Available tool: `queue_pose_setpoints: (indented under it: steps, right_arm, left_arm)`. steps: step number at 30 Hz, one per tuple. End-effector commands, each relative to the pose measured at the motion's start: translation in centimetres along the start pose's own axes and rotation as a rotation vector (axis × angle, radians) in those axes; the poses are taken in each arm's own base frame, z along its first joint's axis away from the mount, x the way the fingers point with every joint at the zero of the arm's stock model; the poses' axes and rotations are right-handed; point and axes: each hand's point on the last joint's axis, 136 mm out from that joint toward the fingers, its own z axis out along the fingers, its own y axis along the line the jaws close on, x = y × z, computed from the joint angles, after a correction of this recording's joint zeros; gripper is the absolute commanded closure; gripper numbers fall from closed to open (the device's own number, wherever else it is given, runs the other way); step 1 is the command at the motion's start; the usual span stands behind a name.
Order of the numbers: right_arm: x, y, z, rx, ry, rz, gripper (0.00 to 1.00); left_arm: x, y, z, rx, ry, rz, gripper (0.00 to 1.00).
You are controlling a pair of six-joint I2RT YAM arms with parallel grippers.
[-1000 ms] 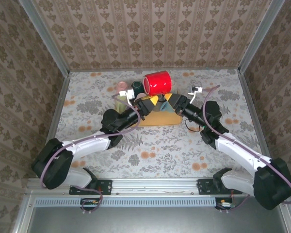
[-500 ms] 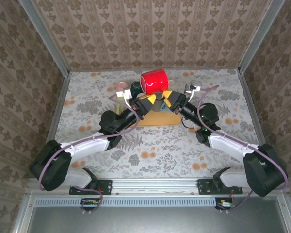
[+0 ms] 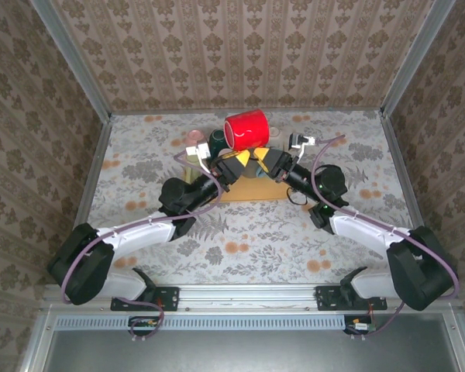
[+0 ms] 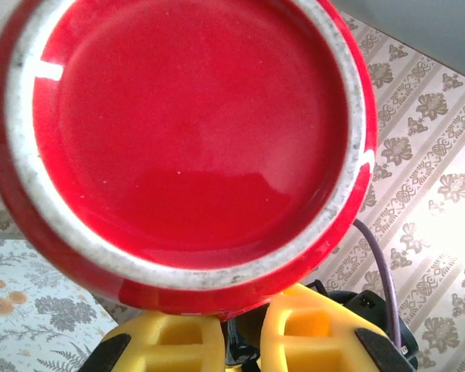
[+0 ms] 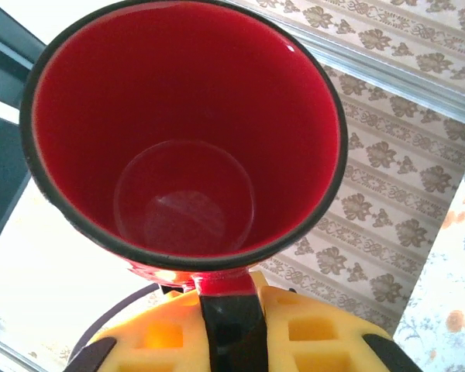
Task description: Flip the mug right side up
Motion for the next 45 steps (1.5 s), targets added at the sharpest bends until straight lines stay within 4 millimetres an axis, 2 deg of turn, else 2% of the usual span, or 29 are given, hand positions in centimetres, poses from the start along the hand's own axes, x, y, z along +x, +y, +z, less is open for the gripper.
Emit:
queue_pose_setpoints:
  steps: [1, 3, 5, 8, 11, 12, 18, 24, 26, 29, 36, 40, 45]
  right_arm:
    - [-0.7, 4.1, -0.4, -0.075, -0.026, -0.103, 0.89]
    - [-0.9, 4.1, -0.8, -0.048, -0.043, -0.118, 0.92]
    - [-1.2, 4.5, -1.2, -0.025, -0.055, -0.146, 0.94]
    - [-1.4, 4.6, -1.9, 0.041, -0.063, -0.198, 0.97]
    - [-1.5, 5.0, -2.8, 0.108, -0.063, -0.273, 0.99]
    - [-1.4, 4.8, -3.1, 0.155, -0.049, -0.305, 1.0]
    - [0.0, 3.1, -6.0, 0.441, 0.091, -0.532, 1.0]
    - [0.8, -0.1, -10.4, 0.816, 0.256, -0.817, 1.0]
    - [0.7, -1.3, -11.7, 0.946, 0.285, -0.897, 1.0]
    - [1.7, -3.7, -13.9, 1.139, 0.326, -0.989, 1.0]
    - [3.7, -10.1, -17.1, 1.335, 0.295, -0.953, 1.0]
    - [4.2, -12.6, -18.4, 1.389, 0.256, -0.925, 1.0]
    - [5.0, -16.6, -20.3, 1.46, 0.286, -0.838, 1.0]
  left_arm:
    - [-0.9, -2.0, 0.2, 0.076, -0.036, 0.015, 1.0]
    - [-0.6, -1.7, -0.1, 0.068, -0.028, 0.009, 1.0]
    - [-0.2, -1.5, -0.3, 0.065, -0.016, 0.002, 0.91]
    - [0.2, -1.4, -0.7, 0.062, -0.004, -0.012, 0.63]
    - [0.4, -1.2, -1.5, 0.046, -0.001, -0.007, 0.42]
    - [0.5, -1.0, -1.8, 0.032, 0.004, -0.006, 0.4]
    - [2.1, 0.5, -4.0, -0.12, 0.141, 0.055, 0.4]
    - [0.9, 0.8, -7.8, -0.399, 0.326, 0.279, 0.41]
    - [0.4, 0.6, -8.8, -0.453, 0.387, 0.339, 0.41]
    - [0.7, 0.0, -10.0, -0.482, 0.481, 0.369, 0.41]
    - [0.6, 0.5, -12.9, -0.547, 0.517, 0.467, 0.41]
    - [0.4, 0.8, -13.5, -0.548, 0.493, 0.523, 0.41]
    - [0.4, 0.8, -13.4, -0.539, 0.491, 0.535, 0.41]
